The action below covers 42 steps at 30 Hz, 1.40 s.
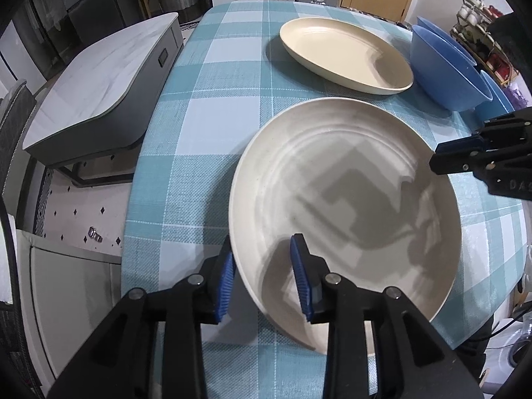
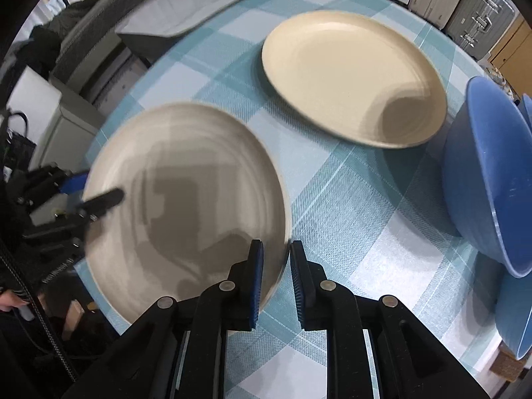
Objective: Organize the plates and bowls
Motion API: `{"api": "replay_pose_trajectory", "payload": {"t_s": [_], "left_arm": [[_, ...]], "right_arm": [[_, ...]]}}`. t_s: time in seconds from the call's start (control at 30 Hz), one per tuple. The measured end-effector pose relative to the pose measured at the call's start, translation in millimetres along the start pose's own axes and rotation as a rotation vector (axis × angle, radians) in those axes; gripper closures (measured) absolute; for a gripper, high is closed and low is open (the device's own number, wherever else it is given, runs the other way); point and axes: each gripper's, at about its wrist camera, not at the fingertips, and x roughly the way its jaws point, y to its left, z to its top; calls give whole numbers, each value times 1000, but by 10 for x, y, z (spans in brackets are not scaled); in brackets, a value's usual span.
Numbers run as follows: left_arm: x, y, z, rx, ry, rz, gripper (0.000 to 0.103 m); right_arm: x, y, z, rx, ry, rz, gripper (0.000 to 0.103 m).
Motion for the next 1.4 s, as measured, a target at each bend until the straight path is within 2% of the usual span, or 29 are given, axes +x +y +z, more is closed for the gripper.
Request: {"api": "replay_pose_trajectory", "payload": {"t_s": [0.23,0.43,0.53,0.63,0.67,0.8,0.93,1.07,1.13,1.2,1.3,1.4], "left_arm": [[-1,17,-16,10,-18,-1,63],[-57,72,-39,-40,-31,-32,62],[-176,65,-45,-36,-70,6,62],[-368,73,-53,-51,-134,39,59],[-449,73,-54,-68,-162,45,55],[-674,-5,-78,-113,-249,13,54],[-796,-214,-60,-73,-291,17,52],[-878,-427,-23,-32,-316,43,49],[-908,-477,1,-35,-325,32,40],[-947,-536,26,-30,-354,43,10],[-1021,-615,41,-3,-420,92,7],[-1033,-621,106,-6,-425,86,3]], "right_arm": [[-154,-19,-24,-9,-46,-11,87],[-421,-52,-124,25,-168,33,86],[-566,-62,-217,53,-248,48,84],[-706,-87,-332,89,-333,69,73],[-742,-88,-360,102,-358,74,71],[-912,-158,-495,167,-452,80,62],[-1074,-162,-635,197,-532,69,45],[-1253,-89,-807,197,-647,56,38],[-1336,-42,-882,189,-701,33,25],[-1401,-6,-955,183,-750,13,17],[-1462,43,-1033,170,-803,-36,16],[-1490,91,-1087,155,-836,-88,12]]}}
